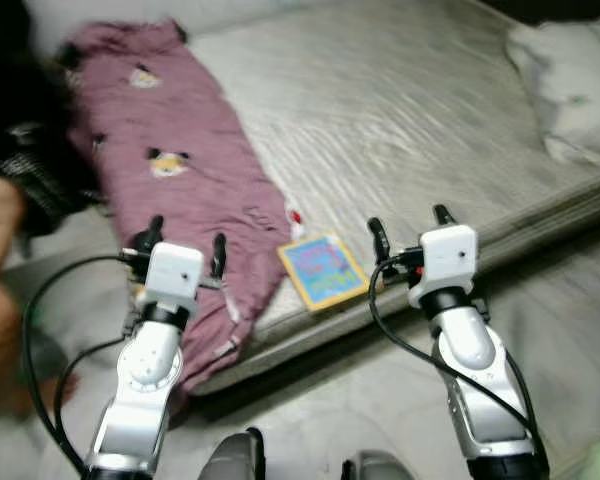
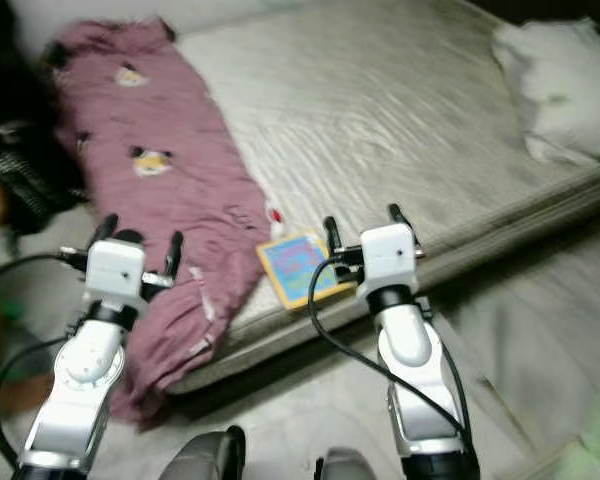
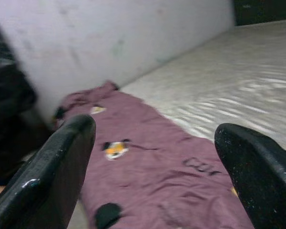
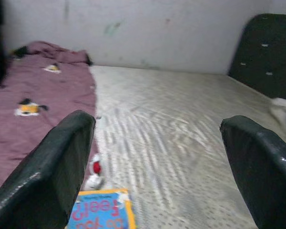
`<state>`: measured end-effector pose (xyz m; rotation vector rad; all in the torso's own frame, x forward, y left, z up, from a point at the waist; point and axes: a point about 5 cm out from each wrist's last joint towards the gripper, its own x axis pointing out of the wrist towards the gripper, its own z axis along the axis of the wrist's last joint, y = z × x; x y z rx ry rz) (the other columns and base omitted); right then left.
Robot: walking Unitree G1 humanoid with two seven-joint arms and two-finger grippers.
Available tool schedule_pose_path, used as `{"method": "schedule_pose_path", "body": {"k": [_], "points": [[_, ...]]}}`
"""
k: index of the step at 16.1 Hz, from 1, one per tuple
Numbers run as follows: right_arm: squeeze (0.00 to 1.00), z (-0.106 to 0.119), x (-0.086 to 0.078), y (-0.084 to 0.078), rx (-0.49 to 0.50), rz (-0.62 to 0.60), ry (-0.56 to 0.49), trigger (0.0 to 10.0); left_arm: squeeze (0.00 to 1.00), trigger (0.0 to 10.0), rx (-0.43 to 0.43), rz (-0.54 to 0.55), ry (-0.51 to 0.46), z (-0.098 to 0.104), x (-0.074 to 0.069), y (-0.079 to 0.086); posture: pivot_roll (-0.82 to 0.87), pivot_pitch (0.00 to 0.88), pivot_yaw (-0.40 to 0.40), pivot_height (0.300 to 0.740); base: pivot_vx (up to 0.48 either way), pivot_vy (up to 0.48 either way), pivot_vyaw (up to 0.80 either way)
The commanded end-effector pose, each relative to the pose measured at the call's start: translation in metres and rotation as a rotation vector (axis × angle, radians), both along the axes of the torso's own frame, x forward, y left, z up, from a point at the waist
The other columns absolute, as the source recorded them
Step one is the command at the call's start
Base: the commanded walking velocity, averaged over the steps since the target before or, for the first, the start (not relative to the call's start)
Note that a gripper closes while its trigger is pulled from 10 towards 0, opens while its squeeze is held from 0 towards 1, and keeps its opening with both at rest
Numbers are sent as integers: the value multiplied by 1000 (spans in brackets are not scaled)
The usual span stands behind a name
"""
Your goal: Clean up the room
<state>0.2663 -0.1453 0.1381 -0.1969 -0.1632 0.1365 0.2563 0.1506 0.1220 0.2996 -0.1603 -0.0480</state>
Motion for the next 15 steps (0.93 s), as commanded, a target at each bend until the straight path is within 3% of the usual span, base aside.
{"method": "schedule_pose_path", "body": {"k": [1,8,15], "points": [[0,0,-1,-3,-1,-7,1,10000,0,10000,-5,-10,10,-2,-2,-3,-86,153,29,740,0,0,800],[0,1,0,-2,3,1,-5,10000,0,10000,-24,-38,24,-2,-2,-5,-83,153,29,740,0,0,790],[0,2,2,-2,42,-11,-21,10000,0,10000,-41,-33,32,-3,1,-4,-81,140,43,740,0,0,0]]}}
